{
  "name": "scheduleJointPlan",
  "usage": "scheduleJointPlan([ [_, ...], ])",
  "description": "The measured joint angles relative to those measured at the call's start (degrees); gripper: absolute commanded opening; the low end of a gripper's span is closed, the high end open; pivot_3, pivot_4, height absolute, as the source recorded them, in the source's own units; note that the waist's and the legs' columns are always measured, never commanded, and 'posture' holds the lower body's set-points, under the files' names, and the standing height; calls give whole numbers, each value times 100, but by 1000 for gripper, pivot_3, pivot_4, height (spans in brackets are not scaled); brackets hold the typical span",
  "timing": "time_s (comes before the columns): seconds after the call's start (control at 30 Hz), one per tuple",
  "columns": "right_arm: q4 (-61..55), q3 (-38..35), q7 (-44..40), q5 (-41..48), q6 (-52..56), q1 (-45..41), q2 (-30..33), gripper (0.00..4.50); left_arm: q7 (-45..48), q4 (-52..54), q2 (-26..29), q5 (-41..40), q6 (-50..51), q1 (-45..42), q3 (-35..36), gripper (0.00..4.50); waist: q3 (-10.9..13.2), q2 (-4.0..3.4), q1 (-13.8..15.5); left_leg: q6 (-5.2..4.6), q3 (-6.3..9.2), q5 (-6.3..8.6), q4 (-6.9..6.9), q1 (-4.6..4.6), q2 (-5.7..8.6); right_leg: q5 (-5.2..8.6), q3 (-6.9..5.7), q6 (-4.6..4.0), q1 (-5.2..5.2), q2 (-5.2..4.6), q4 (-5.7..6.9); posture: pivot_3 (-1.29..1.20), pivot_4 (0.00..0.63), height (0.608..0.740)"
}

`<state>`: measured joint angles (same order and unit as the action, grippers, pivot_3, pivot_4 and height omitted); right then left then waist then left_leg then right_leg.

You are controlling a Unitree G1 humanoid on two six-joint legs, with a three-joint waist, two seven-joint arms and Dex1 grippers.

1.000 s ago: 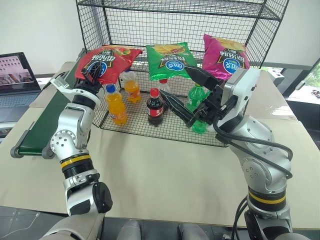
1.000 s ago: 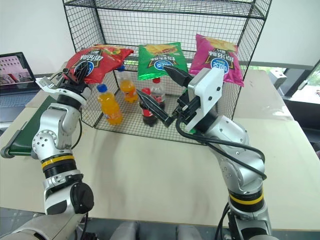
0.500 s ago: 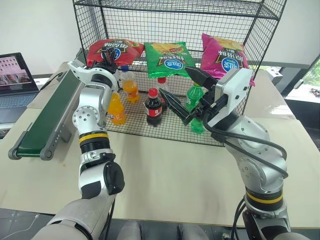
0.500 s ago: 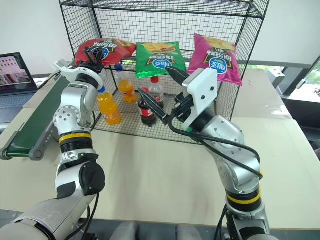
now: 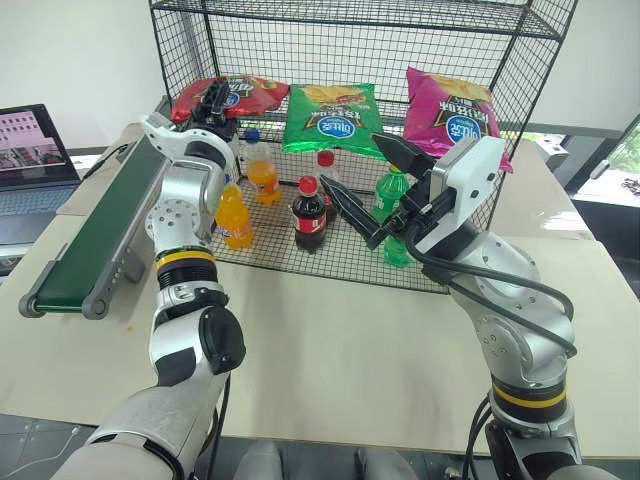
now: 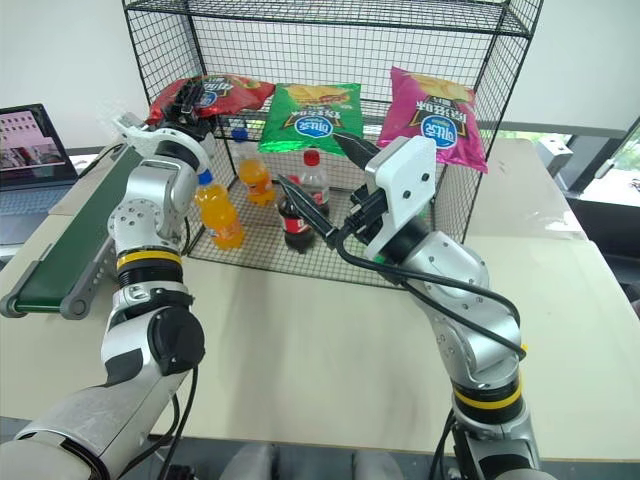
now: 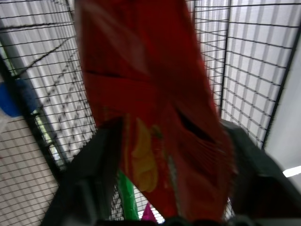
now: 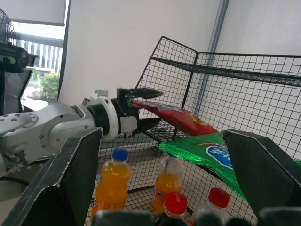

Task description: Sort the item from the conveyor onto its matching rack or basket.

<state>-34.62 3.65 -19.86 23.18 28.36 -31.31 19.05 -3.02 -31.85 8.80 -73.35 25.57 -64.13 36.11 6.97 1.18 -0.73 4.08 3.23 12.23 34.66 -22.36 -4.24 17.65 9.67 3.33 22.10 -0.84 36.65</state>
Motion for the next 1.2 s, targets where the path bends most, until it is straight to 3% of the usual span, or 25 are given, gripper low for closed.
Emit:
scheduleJointPlan([
  [0.3,-26,-6,-13,7,0,151,5,4500,-1343,2536,-68,-1024,977,1714,28,4456,0,-1,-7,6,5,-4,6,3,-2,-1,2,-1,1,0,16,0,150,740],
  [0.43,-57,9,-55,-5,-8,562,24,4500,-1536,3729,487,-1587,1596,2714,-190,4456,-1,0,2,7,4,-4,6,6,-2,-1,2,1,-5,-1,12,0,150,740],
  [0.5,-99,-8,-81,-74,-55,1025,119,4500,-1234,4265,1104,-1570,2079,3487,-475,4456,0,-3,-12,8,3,-4,0,11,-2,-1,2,1,-5,-1,13,0,150,740],
  [0.6,-85,-40,86,-373,-96,1827,142,4500,-420,4997,2062,-741,2509,4676,-1148,4456,2,-6,-18,22,-2,-11,-13,14,-2,1,3,-1,2,-2,7,0,150,740],
  [0.67,-71,-54,212,-544,-130,2230,119,4500,-33,5226,2363,-81,2525,5153,-1519,4456,5,-8,-10,30,-4,-16,-30,15,-1,1,3,-4,8,-3,3,0,150,740],
  [0.77,20,42,413,-941,-346,2899,61,4500,373,5337,2557,1566,1814,5717,-2382,4456,4,-8,-4,40,-5,-21,-47,39,-1,7,3,-11,6,-3,-8,0,150,740],
  [0.83,360,143,553,-1260,-539,3358,-14,4500,566,5121,2523,2811,1142,5910,-3035,4456,7,-3,-11,44,-6,-24,-50,26,-1,8,5,-12,9,-3,-15,0,150,740],
  [0.97,780,42,869,-1501,-801,3559,-324,4500,775,4613,2169,4281,39,5936,-3672,4456,7,-4,-29,40,-7,-22,-55,17,-2,3,7,-9,8,-3,-31,0,150,740],
  [1.2,1223,-387,1272,-1750,-1081,3436,-591,4500,1197,3868,1494,5310,-901,5760,-3974,4456,4,-6,-15,23,-6,-13,-61,10,-2,1,7,-9,5,-3,-44,0,150,740],
])
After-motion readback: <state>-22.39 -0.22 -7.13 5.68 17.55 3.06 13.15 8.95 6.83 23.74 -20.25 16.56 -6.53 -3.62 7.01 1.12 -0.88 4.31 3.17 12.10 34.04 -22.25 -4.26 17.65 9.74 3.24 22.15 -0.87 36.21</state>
